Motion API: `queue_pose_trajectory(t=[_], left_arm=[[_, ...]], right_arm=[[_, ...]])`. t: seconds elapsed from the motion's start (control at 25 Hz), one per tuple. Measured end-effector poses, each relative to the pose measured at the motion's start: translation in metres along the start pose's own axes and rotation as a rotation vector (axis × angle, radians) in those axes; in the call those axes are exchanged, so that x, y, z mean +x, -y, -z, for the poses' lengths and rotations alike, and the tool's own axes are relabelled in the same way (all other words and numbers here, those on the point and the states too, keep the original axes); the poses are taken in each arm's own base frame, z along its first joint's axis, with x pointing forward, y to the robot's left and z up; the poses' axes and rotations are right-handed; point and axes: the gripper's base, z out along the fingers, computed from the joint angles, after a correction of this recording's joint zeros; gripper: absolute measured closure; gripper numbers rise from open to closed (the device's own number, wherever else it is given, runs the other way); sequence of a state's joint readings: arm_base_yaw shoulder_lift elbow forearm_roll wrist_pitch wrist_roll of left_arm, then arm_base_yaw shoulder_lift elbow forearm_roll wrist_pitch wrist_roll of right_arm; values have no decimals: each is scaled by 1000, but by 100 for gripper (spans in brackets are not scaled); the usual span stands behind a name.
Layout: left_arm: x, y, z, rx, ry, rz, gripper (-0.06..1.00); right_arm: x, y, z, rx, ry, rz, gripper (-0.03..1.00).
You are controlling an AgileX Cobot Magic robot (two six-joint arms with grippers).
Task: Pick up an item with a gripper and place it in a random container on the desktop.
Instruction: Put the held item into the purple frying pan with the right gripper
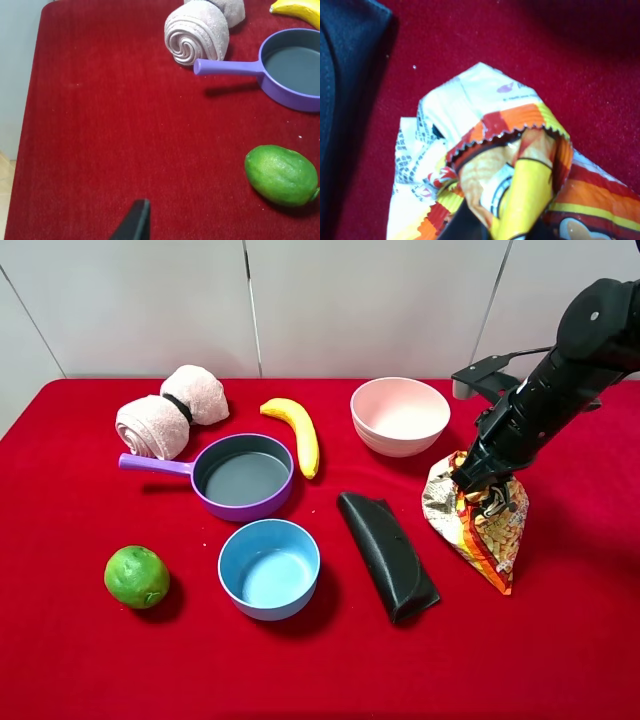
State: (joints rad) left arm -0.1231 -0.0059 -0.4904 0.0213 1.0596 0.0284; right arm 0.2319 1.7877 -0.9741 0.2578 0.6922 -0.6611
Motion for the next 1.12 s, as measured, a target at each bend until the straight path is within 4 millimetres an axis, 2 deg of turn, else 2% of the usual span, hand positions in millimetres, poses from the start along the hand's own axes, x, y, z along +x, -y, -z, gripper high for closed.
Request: queue_pose_trajectory(t=[0.4, 1.12], left_arm=[[0, 0, 0, 0, 0, 0, -4], [0, 0, 0, 0, 0, 0, -4]], right_arm=[[-2, 0, 3, -15, -11, 0, 99], [-31, 3, 39, -71, -20, 7, 99]])
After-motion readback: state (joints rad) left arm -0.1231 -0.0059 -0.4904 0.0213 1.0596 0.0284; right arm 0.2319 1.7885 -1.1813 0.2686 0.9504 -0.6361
